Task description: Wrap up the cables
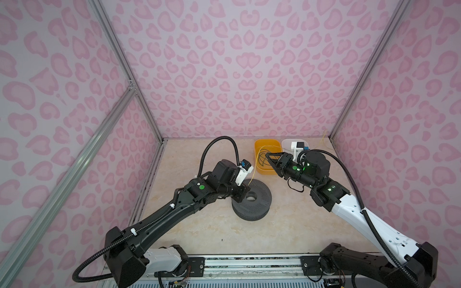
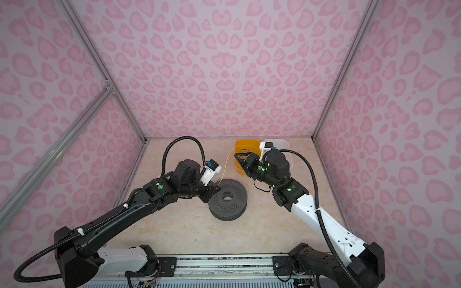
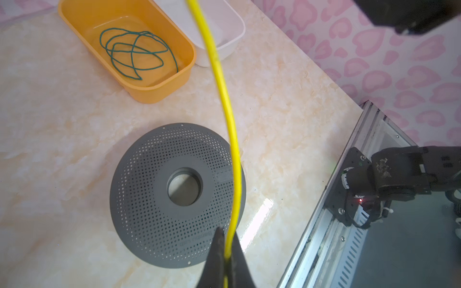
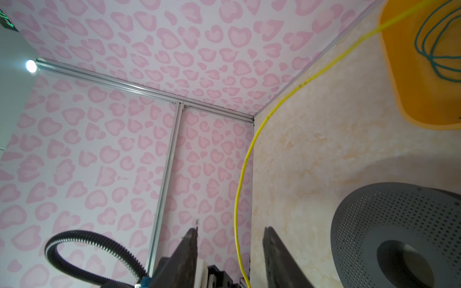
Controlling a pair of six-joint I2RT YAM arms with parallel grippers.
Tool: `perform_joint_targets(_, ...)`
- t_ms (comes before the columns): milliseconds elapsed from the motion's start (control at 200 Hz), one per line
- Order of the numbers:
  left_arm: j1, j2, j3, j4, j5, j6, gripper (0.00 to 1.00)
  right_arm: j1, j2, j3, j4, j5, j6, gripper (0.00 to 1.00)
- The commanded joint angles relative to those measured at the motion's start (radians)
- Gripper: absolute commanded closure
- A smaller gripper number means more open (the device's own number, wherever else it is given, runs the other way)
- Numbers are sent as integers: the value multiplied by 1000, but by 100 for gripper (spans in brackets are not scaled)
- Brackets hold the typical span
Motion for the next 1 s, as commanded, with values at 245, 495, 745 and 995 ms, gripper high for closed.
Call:
perform_joint_targets(245,6,87,125,5,92,4,96,127,-71,-80,-115,85,-209,66)
perform_joint_targets(495,6,100,141,-11,113,4,96,175,-22,-51,-88,70,-263,67)
perform_joint_targets(745,6,125,191,-20,159,6,96,175,21,-65,-45,77,-274,83)
perform_joint_targets(995,5,131,185,-30,183,14,97,173,35,-54,-43,90,-305,100)
